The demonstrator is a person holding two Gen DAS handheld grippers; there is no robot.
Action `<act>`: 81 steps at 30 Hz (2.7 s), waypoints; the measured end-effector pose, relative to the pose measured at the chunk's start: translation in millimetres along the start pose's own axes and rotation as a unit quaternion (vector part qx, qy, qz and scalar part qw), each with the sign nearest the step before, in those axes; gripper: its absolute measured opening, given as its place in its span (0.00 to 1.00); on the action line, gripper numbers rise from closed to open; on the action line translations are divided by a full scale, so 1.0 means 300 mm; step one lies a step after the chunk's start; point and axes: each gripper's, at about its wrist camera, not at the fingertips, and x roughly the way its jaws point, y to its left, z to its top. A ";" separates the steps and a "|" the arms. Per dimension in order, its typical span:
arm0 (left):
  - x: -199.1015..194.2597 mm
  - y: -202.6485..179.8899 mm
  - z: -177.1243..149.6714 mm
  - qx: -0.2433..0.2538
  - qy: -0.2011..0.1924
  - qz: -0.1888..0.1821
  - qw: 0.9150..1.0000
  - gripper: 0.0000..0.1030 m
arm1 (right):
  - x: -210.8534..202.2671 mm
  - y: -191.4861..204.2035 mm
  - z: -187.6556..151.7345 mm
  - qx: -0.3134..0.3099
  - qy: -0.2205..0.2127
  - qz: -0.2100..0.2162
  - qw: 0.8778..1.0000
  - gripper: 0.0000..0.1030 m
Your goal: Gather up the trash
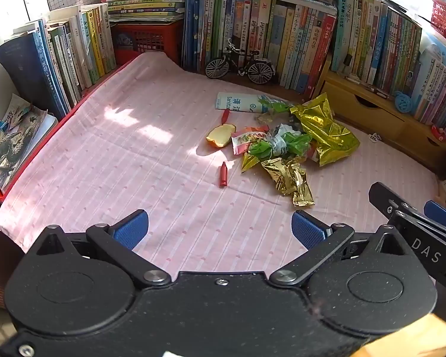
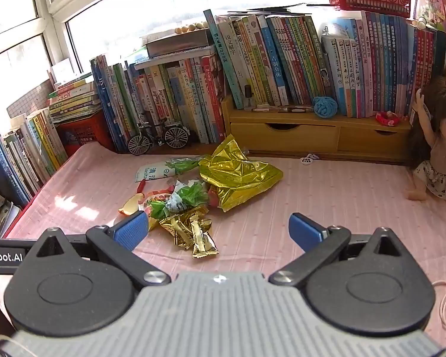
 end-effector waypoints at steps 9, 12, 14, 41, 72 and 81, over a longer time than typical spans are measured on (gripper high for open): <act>0.005 -0.004 0.000 -0.012 0.005 0.005 1.000 0.99 | 0.010 0.013 -0.003 0.003 -0.002 -0.006 1.000 1.00; -0.001 -0.010 -0.002 -0.015 0.007 0.006 1.000 0.99 | 0.008 0.018 -0.006 0.004 -0.003 -0.007 1.000 1.00; 0.025 0.006 -0.004 -0.014 0.009 0.003 1.000 0.99 | 0.007 0.026 -0.004 0.003 -0.003 -0.008 1.000 1.00; 0.029 0.012 -0.020 -0.018 0.011 0.003 1.000 1.00 | -0.001 0.007 -0.003 -0.004 0.002 -0.003 1.000 1.00; 0.038 0.019 -0.022 -0.022 0.015 0.001 1.000 1.00 | 0.003 0.009 -0.001 -0.002 0.019 0.006 1.000 1.00; 0.044 0.025 -0.021 -0.023 0.016 0.000 1.000 1.00 | 0.003 0.008 -0.004 -0.001 0.019 0.006 1.000 1.00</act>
